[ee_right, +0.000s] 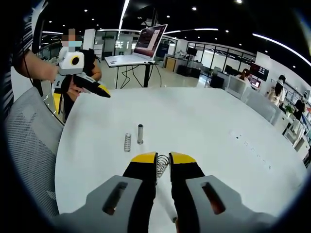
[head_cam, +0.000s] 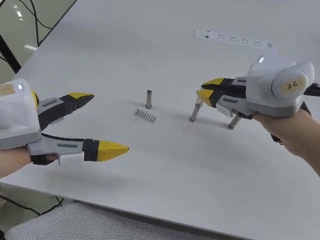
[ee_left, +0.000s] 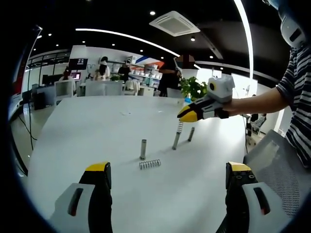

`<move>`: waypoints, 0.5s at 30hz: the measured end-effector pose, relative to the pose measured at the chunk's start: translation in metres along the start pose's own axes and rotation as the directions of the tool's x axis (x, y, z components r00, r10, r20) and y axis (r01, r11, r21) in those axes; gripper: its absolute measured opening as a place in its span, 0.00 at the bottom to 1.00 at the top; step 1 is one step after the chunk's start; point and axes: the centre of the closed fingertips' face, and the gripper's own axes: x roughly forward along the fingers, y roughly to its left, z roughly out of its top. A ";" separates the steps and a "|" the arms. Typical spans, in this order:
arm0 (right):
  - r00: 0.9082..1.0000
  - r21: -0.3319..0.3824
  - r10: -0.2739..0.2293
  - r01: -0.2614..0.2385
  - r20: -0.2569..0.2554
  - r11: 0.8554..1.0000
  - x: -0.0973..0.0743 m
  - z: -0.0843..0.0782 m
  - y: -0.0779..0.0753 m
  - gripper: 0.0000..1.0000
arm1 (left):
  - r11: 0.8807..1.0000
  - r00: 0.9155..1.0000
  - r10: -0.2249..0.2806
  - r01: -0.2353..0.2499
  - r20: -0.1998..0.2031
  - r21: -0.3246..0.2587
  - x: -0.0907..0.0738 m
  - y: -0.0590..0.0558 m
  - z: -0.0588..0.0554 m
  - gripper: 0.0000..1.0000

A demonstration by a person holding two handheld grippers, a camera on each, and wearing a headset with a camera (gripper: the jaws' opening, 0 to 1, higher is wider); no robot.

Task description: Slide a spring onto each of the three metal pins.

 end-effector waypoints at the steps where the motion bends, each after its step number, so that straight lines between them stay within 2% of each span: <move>1: 1.000 0.000 0.001 -0.001 0.000 1.000 0.000 0.000 0.000 0.11 | 1.000 1.000 0.001 -0.001 -0.002 0.000 0.000 0.000 0.000 0.97; 15: 0.999 -0.007 0.016 -0.016 -0.032 1.000 0.007 -0.012 0.004 0.11 | 1.000 1.000 0.002 -0.002 -0.006 -0.007 0.001 -0.001 -0.002 0.97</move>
